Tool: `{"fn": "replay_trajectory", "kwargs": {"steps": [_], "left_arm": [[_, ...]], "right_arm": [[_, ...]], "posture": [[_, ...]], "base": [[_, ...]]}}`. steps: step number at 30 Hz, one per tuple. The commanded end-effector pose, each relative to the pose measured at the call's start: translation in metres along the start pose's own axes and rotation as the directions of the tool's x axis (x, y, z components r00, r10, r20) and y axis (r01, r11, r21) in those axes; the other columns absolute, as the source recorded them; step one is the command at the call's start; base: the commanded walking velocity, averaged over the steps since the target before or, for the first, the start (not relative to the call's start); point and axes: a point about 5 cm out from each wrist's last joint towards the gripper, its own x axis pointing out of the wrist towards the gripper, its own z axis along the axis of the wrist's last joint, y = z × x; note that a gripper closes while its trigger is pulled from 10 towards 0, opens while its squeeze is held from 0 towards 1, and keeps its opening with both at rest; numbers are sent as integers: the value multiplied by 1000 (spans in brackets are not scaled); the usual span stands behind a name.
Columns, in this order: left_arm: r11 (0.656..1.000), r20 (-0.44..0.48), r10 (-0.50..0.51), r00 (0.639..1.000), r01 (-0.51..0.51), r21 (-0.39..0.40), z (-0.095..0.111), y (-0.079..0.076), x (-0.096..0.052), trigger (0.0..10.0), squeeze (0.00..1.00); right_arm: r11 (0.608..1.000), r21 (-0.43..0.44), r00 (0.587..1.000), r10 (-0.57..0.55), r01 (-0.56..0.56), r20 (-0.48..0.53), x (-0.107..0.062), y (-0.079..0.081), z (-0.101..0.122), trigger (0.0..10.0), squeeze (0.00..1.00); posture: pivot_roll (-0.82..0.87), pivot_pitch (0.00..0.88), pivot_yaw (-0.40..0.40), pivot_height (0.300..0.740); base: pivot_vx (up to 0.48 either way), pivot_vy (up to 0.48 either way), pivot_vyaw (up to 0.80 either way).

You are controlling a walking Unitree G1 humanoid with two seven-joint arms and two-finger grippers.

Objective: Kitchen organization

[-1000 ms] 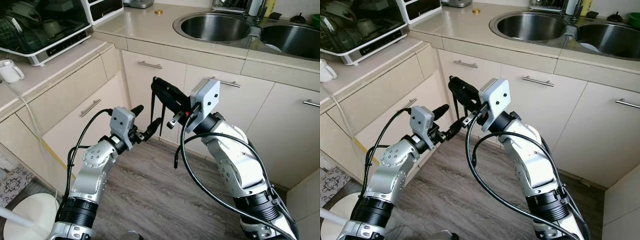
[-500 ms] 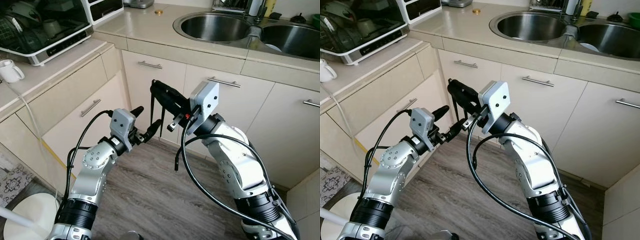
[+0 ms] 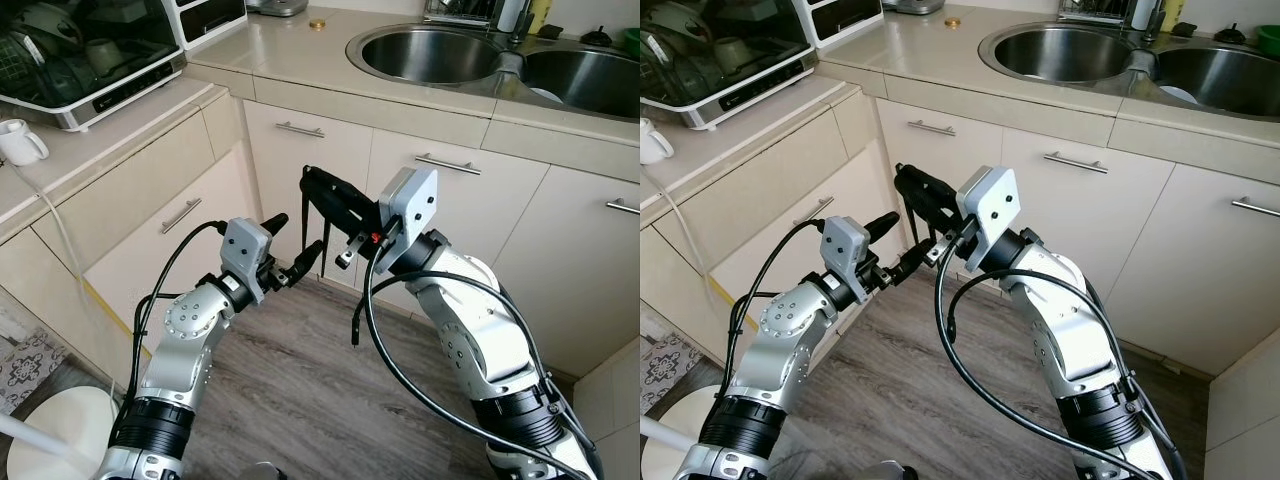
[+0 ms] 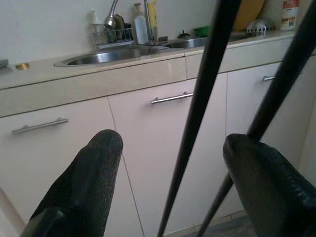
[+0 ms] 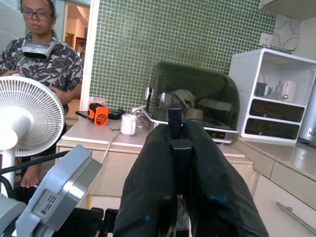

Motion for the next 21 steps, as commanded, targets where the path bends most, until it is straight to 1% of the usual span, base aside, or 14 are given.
{"fn": "replay_trajectory", "kwargs": {"steps": [1, 6, 7, 13, 14, 15, 16, 17, 18, 19, 21], "left_arm": [[999, 16, -3, 1000, 2, 44, 7, 4, 2, 10000, 0], [997, 14, 4, 1000, -5, 71, 8, 8, 1, 10000, 0], [997, 10, 12, 1000, -13, 75, 7, 11, 1, 10000, 0], [997, 2, 14, 1000, -14, 74, 5, 13, 1, 10000, 0], [997, -4, 12, 1000, -12, 74, 3, 12, 2, 9137, 0], [997, -5, 12, 1000, -12, 75, 2, 12, 2, 9137, 0], [997, -6, 15, 1000, -15, 75, 1, 12, 2, 4667, 0], [997, -6, 15, 1000, -15, 75, 1, 12, 2, 4667, 0], [997, -7, 18, 1000, -17, 79, 1, 13, 2, 431, 0], [996, -6, 21, 1000, -20, 83, 0, 13, 2, 0, 0], [996, -4, 21, 1000, -20, 83, 0, 14, 2, 0, 0]], "right_arm": [[999, 0, 999, 43, -43, 11, 2, 7, 3, 10000, 0], [999, 3, 999, 42, -42, 9, 2, 7, 3, 10000, 0], [999, 3, 999, 47, -47, 11, 2, 8, 3, 10000, 0], [999, 3, 999, 53, -53, 15, 3, 9, 4, 10000, 0], [999, 2, 998, 53, -53, 16, 3, 9, 4, 10000, 0], [999, 2, 998, 53, -53, 16, 3, 9, 4, 10000, 0], [999, 2, 998, 52, -52, 17, 3, 9, 4, 10000, 0], [999, 2, 998, 52, -52, 17, 3, 9, 4, 10000, 0], [999, 2, 999, 52, -52, 18, 3, 9, 4, 10000, 0], [999, 2, 999, 51, -51, 18, 3, 9, 4, 10000, 0], [999, 2, 999, 51, -51, 19, 3, 9, 4, 10000, 0]], "posture": [[0, 10, 22, 740], [1, 12, 23, 740], [0, 14, 22, 740], [0, 14, 23, 740], [-1, 14, 24, 740], [-1, 14, 24, 740], [-3, 14, 25, 740], [-3, 14, 25, 740], [-3, 14, 25, 740], [-4, 14, 24, 740], [-4, 14, 24, 740]], "base": [[0, 0, 0], [0, 0, 0], [0, 0, 0], [0, 0, 0], [0, 0, 0], [0, 0, 0], [0, 0, 0], [0, 0, 0], [0, 0, 0], [0, 0, 0], [0, 0, 0]]}}
